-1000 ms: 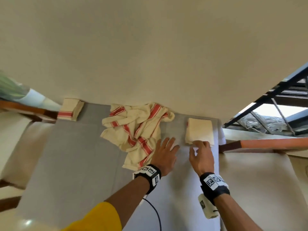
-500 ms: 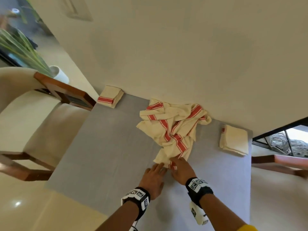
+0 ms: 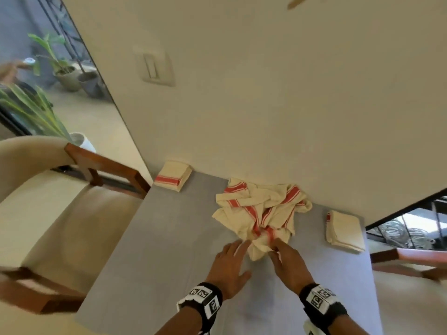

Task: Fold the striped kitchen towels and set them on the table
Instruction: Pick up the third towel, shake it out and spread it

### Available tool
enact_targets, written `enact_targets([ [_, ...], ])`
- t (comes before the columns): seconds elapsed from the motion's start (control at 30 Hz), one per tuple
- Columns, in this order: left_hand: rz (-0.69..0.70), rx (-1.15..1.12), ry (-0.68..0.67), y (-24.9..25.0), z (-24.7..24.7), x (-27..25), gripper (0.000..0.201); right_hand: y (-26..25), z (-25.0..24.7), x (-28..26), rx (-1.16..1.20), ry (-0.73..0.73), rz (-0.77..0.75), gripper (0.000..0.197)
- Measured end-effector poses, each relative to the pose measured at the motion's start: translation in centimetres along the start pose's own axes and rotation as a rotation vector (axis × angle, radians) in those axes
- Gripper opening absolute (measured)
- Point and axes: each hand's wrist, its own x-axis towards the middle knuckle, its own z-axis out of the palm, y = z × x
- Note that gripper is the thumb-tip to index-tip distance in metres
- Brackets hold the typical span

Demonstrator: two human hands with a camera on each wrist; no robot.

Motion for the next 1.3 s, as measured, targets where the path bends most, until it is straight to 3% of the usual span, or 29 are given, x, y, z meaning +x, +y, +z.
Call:
enact_targets([
  [0.13,0.239,-0.061,0.173,6.2,-7.5,6.1,0.079,-3.5,-7.9,3.2,0.018,0.192,-0.065,0.015],
  [0.3,0.372,0.01,0.304,14.7,-18.7,11.6,0.031,-7.5,-18.8,7.5,0.032,0.417,-0.039,0.029],
  [0.43,0.499,0.047,0.407,19.6,-25.6,12.9,0.024,-10.9,-25.4,8.4,0.004,0.561,-0.056,0.02],
  [0.6,0.62,0.08,0.526,24.3,-30.5,12.1,0.022,-12.4,-28.6,8.6,-0.062,0.65,0.016,0.015],
  [0.8,0.551,-0.092,0.744,25.0,-36.5,10.5,0.014,-9.3,-30.4,7.0,-0.091,0.613,0.223,0.012],
  [1.03,0.443,-0.471,0.741,21.6,-41.2,9.0,0.012,-5.0,-32.2,4.7,-0.174,0.477,0.454,0.015],
  [1.2,0.432,-0.463,0.798,19.5,-43.3,8.3,0.01,-4.4,-35.0,3.1,-0.142,0.612,0.469,0.015],
  [1.3,0.388,-0.4,0.808,17.8,-44.4,7.9,0.01,-4.7,-37.2,2.3,-0.137,0.691,0.375,0.017],
])
